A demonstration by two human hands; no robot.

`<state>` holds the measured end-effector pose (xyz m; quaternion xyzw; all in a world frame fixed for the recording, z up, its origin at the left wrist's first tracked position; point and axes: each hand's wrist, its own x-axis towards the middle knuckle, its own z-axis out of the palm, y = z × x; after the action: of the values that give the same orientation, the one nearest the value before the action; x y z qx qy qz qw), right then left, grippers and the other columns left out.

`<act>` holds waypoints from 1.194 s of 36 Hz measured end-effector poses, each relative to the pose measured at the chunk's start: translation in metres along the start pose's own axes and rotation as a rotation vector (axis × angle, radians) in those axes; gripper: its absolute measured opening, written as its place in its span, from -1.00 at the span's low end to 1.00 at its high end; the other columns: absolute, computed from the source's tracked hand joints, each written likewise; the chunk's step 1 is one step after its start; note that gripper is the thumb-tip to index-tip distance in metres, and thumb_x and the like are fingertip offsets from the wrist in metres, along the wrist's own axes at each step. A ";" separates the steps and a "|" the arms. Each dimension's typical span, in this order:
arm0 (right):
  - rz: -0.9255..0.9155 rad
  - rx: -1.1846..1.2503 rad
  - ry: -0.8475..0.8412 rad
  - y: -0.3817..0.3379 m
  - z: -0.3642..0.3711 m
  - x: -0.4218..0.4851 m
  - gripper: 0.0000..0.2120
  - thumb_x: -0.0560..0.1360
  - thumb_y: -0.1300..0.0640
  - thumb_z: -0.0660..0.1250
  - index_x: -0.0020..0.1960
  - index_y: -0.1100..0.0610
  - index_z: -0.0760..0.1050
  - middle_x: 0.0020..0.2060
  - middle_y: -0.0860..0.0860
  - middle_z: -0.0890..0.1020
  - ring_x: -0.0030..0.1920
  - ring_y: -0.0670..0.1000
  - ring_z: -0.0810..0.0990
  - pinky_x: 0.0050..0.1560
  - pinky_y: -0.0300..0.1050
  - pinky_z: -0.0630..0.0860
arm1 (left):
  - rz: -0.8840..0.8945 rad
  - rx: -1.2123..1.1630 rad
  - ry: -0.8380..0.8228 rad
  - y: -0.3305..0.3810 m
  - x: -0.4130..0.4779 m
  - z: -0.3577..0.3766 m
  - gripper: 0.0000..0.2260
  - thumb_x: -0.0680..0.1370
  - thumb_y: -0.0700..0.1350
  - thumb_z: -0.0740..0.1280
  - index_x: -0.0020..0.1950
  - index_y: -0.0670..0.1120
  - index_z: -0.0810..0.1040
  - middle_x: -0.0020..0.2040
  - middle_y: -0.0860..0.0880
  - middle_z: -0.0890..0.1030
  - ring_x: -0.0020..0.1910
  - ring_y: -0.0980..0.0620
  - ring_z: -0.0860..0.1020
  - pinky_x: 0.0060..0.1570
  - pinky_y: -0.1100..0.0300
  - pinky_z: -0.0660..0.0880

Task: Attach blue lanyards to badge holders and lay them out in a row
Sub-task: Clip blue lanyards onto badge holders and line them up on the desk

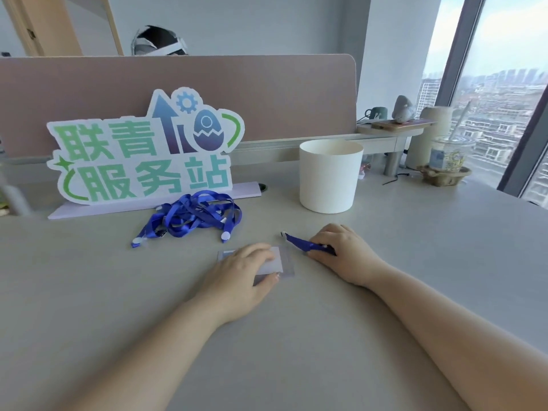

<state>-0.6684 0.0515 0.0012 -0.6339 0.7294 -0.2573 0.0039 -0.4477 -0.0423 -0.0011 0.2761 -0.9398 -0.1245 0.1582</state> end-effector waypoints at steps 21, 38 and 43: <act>-0.081 0.100 0.418 0.004 -0.067 0.070 -0.87 0.53 0.23 0.29 0.01 0.20 0.60 -0.10 0.07 0.55 -0.10 0.00 0.46 -0.04 -0.23 0.37 | 0.024 0.051 -0.051 0.005 0.027 0.002 -0.43 0.49 0.37 0.02 0.43 0.16 0.27 0.46 0.32 0.19 0.44 0.29 0.15 0.34 0.40 0.07; 0.202 -0.154 0.119 0.030 -0.123 0.185 -0.62 0.47 0.02 0.35 0.27 0.02 0.47 0.22 0.00 0.56 0.23 0.10 0.50 0.24 -0.05 0.42 | 0.078 0.028 0.007 -0.008 0.026 0.006 -0.29 0.36 0.50 -0.08 0.41 0.21 0.30 0.38 0.44 0.20 0.35 0.51 0.04 0.25 0.59 -0.12; 0.073 -0.050 0.269 0.008 -0.100 0.147 -0.76 0.50 0.03 0.32 0.14 0.04 0.55 0.11 0.00 0.57 0.18 0.06 0.50 0.05 -0.15 0.37 | 0.046 0.022 0.001 -0.004 0.021 0.003 -0.39 0.42 0.37 -0.04 0.39 0.17 0.35 0.42 0.35 0.26 0.40 0.38 0.16 0.27 0.54 -0.03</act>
<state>-0.7383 -0.0468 0.1321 -0.5664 0.7522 -0.3215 -0.1005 -0.4637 -0.0565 -0.0004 0.2562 -0.9472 -0.1101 0.1584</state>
